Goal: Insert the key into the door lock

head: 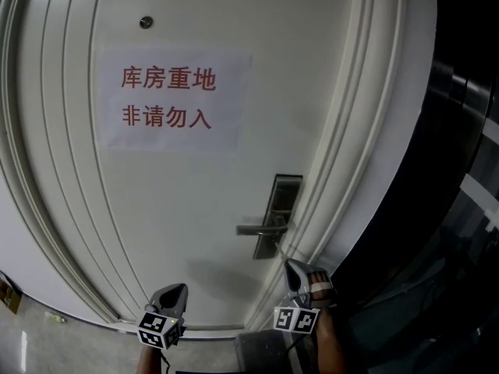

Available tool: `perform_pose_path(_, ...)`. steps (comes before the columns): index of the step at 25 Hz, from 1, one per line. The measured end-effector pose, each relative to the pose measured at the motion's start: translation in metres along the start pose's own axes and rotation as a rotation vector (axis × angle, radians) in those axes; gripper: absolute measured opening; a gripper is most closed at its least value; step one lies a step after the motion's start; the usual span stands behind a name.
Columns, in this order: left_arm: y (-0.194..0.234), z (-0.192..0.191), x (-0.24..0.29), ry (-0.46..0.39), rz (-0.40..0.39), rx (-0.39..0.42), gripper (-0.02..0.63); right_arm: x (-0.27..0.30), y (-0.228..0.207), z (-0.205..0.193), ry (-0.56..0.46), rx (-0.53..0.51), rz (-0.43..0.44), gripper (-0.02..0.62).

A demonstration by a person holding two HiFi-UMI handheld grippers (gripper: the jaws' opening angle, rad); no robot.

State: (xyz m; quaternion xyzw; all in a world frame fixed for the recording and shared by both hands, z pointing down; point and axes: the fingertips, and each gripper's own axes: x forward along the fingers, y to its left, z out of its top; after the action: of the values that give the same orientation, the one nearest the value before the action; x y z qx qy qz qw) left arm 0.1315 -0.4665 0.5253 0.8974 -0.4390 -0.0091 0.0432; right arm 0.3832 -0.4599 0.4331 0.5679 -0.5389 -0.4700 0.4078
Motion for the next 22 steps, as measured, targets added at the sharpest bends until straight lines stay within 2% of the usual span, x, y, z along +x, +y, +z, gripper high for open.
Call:
perform_pose_path(16,0.017,-0.009,-0.005,-0.001,0.102,-0.037,0.002,0.035,0.009,-0.008,-0.011,-0.069,0.037,0.011)
perform_pose_path(22,0.020,-0.011,-0.005,-0.001,0.107,-0.044,0.002,0.041,0.012,-0.009,0.011,-0.078,0.037,0.011)
